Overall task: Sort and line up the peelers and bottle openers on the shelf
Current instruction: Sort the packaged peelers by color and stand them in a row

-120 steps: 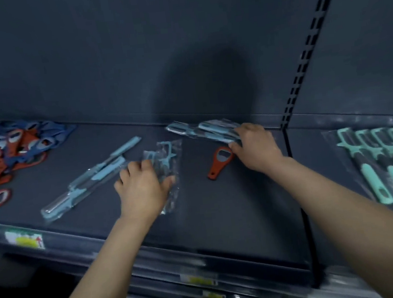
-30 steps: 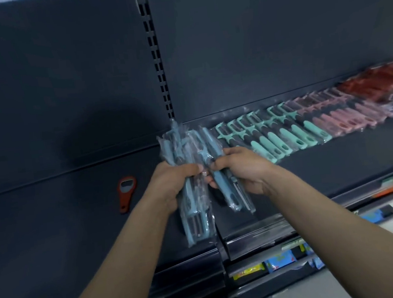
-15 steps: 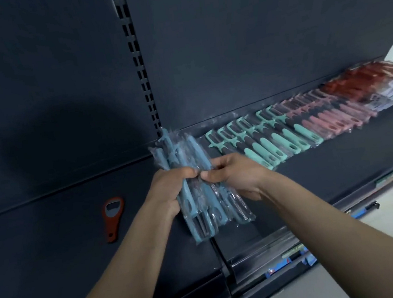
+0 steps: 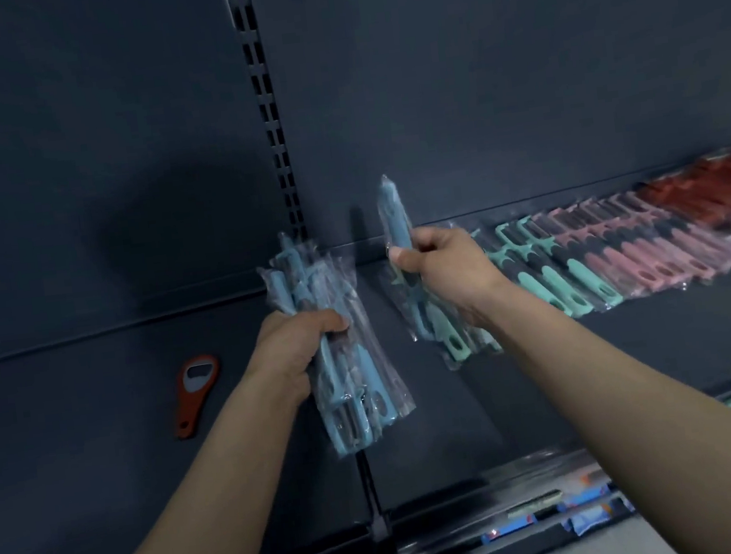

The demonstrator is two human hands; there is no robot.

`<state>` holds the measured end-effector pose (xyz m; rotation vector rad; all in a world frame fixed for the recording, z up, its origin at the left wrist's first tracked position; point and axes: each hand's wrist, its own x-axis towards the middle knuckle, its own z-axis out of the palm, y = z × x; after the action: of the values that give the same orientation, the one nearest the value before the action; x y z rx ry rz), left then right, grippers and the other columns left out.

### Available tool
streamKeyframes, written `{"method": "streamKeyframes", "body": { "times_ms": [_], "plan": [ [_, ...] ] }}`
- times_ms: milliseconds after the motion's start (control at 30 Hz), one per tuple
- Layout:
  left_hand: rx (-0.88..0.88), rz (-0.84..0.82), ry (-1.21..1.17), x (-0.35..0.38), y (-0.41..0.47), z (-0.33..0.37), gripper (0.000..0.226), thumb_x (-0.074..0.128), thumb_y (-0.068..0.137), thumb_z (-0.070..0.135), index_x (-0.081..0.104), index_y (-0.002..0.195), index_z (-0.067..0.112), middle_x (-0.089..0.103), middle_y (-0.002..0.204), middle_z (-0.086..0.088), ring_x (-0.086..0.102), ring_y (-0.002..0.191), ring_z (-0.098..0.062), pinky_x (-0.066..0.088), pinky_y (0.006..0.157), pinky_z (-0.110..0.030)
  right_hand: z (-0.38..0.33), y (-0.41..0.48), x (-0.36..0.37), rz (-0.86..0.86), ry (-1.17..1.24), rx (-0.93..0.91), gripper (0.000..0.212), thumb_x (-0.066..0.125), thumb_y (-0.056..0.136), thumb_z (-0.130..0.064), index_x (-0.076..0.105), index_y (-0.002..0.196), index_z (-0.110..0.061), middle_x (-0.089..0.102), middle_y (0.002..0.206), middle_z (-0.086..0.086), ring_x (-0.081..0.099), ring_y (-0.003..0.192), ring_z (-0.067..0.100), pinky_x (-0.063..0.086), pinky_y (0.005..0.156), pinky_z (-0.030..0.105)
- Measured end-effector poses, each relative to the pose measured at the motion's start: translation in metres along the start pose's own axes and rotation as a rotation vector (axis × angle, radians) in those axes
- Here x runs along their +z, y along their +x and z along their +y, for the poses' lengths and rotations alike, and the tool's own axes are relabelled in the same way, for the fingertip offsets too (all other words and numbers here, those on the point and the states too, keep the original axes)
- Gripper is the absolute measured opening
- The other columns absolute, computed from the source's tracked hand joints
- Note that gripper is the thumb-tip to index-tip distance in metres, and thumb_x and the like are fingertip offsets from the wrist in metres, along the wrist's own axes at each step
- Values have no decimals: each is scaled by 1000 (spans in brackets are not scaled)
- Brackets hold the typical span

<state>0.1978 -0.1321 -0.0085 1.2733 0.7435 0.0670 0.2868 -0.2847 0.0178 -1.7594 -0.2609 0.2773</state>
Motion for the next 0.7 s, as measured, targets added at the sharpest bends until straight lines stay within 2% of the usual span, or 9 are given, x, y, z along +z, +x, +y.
{"method": "streamKeyframes", "body": {
  "times_ms": [100,200,267,367,533,600,700],
  "plan": [
    [28,39,-13,0,-5,1,17,68,71,-8,65,86,-1,69,61,-12,67,51,-24,54,47,-35,-5,6,-2,3,-9,-185,14,64,84,-1,66,86,-15,52,68,-1,46,57,7,43,56,16],
    [52,83,-21,-2,-8,2,20,70,71,-7,66,89,1,71,68,-14,68,56,-25,54,48,-35,-3,8,1,-91,-107,-299,20,66,80,3,68,92,-12,61,76,10,52,65,12,47,64,24],
    [71,122,-21,-4,-8,2,24,71,70,-5,65,93,2,71,76,-16,69,61,-27,55,50,-36,5,7,0,-165,-316,-418,18,67,79,2,68,94,-9,66,90,14,61,81,21,48,78,30],
    [87,168,-15,-6,-9,-1,29,72,70,-5,64,97,1,70,82,-18,69,68,-30,57,57,-40,22,5,-4,-320,-660,-673,20,64,81,1,68,100,-6,58,97,10,56,88,22,43,79,28],
    [77,191,-3,-4,-10,-9,27,71,70,-6,64,94,0,70,81,-18,69,66,-31,57,56,-40,48,4,-6,-482,-1051,-697,48,49,79,11,60,120,-11,50,112,11,48,106,27,44,85,36],
    [71,191,1,-4,-10,-11,25,71,70,-6,64,93,1,70,80,-18,69,65,-30,56,54,-39,55,4,-8,-523,-1115,-674,53,48,80,13,58,125,-13,50,119,9,46,115,26,43,92,36],
    [65,184,6,-4,-9,-13,24,71,70,-6,65,92,2,70,78,-17,69,64,-29,56,53,-38,59,5,-11,-515,-1089,-636,56,46,80,15,57,128,-13,50,125,7,45,120,24,42,97,33]
  ]
}}
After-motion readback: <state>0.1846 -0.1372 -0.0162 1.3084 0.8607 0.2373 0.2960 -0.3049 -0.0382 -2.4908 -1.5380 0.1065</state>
